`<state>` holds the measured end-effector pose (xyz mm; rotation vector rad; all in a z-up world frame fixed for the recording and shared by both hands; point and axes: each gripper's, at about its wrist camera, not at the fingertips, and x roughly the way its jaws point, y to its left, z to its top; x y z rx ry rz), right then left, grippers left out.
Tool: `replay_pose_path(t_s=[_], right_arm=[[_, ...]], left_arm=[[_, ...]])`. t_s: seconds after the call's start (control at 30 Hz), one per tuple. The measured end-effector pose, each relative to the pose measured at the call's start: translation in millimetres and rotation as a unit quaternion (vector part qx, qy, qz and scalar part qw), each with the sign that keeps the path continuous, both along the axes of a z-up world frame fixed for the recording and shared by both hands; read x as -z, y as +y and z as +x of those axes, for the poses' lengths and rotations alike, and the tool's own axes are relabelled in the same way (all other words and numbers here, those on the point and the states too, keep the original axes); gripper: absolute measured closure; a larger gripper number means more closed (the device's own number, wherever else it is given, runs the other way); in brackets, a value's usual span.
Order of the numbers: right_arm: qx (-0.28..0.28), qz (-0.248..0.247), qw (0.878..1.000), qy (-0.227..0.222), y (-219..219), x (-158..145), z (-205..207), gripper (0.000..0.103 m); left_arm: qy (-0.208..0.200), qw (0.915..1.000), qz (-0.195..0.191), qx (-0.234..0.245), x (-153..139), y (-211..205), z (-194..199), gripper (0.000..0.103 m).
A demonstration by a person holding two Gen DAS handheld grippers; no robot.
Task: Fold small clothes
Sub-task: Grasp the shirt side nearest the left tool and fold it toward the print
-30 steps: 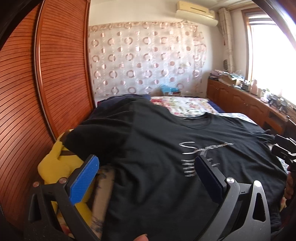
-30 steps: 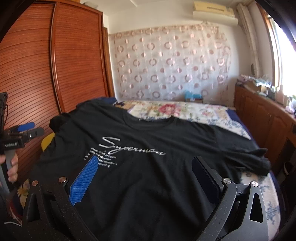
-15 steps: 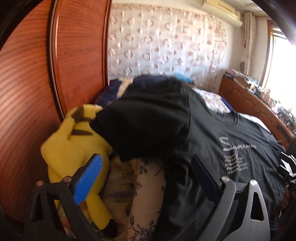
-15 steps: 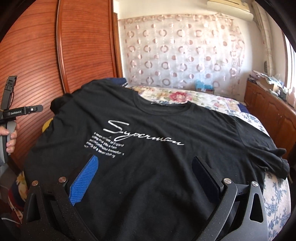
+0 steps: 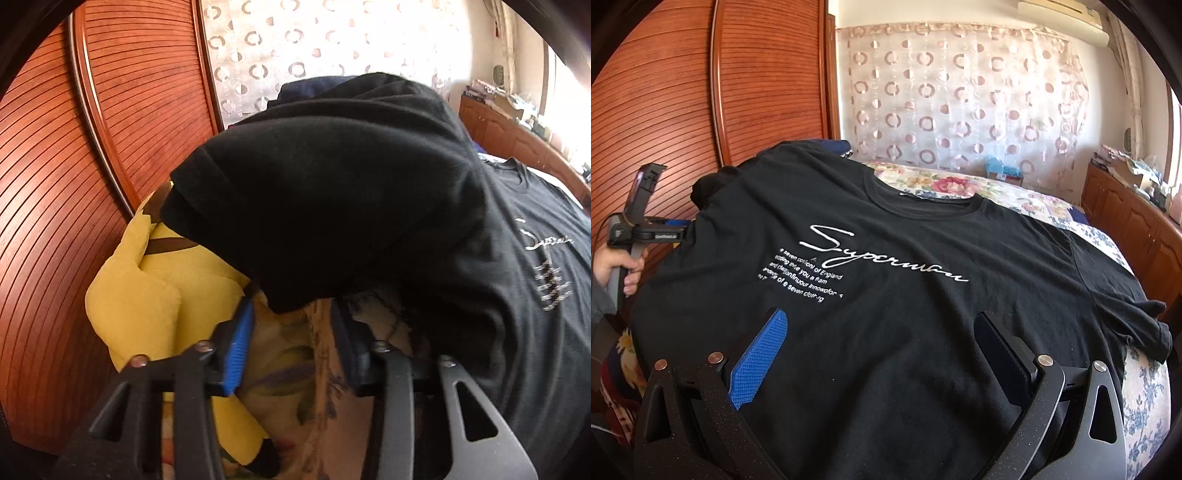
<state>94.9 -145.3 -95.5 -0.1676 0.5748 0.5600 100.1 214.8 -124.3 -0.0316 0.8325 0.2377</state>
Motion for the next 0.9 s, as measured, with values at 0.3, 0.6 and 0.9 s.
replay_pose_path(t_s=[0.3,0.6,0.9], right_arm=[[-0.001,0.008,1.000,0.003,-1.1,0.7,1.1,0.000],[0.000,0.011,1.000,0.006,-2.9,2.1,2.7,0.000],[0.002,0.019,1.000,0.013,-4.3,2.8,3.6,0.000]], left_arm=[[-0.037,0.9991,0.011,0.016,-12.7,1.1,-12.2,0.103],[-0.125,0.9908,0.044,0.025,-95.9,-11.5,-26.3,0.103],[-0.155,0.9785,0.067,0.118,-150.7,-80.0,-1.4,0.103]])
